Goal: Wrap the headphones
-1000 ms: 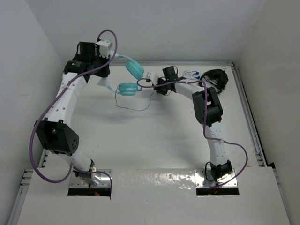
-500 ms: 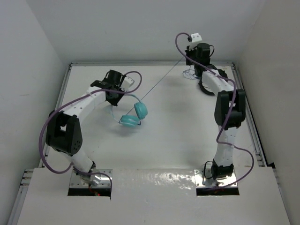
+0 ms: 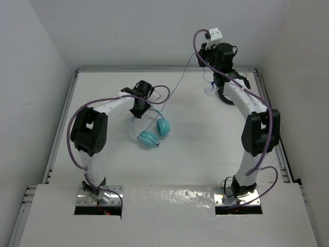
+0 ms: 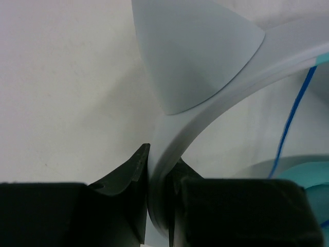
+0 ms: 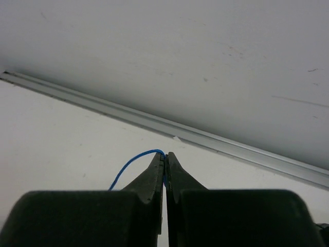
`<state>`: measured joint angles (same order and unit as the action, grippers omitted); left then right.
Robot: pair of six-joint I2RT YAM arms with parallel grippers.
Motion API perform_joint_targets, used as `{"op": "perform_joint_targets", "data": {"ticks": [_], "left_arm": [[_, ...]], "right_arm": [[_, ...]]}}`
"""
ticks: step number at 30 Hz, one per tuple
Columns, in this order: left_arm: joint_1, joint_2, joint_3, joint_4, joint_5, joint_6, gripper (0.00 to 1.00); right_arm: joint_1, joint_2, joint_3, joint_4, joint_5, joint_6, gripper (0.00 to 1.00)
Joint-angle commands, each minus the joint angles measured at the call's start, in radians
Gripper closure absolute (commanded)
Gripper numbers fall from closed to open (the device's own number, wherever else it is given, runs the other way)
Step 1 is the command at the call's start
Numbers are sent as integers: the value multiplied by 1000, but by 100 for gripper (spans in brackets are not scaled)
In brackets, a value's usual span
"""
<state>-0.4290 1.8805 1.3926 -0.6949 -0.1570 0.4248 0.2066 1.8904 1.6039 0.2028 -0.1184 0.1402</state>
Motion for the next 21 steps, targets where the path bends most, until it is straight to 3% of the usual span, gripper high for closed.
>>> {"op": "perform_joint_targets", "data": {"ticks": [1, 4, 8, 9, 13, 21], "left_arm": [[41, 77, 237, 15, -29, -118, 100], [85, 208, 447, -40, 20, -216, 100], [107, 282, 522, -38, 8, -248, 100], [122, 296, 666, -5, -13, -330, 100], [174, 383, 834, -28, 59, -467, 100], [274, 373, 905, 12, 171, -610, 100]], "right_arm": [[74, -166, -18, -25, -64, -20, 100], [169, -250, -47, -98, -99, -76, 100], [253, -321, -65, -178, -203, -38, 100], [261, -333, -85, -178, -230, -13, 100], [312, -382, -143, -180, -337, 24, 100], [395, -346, -210, -174, -524, 69, 100]]}}
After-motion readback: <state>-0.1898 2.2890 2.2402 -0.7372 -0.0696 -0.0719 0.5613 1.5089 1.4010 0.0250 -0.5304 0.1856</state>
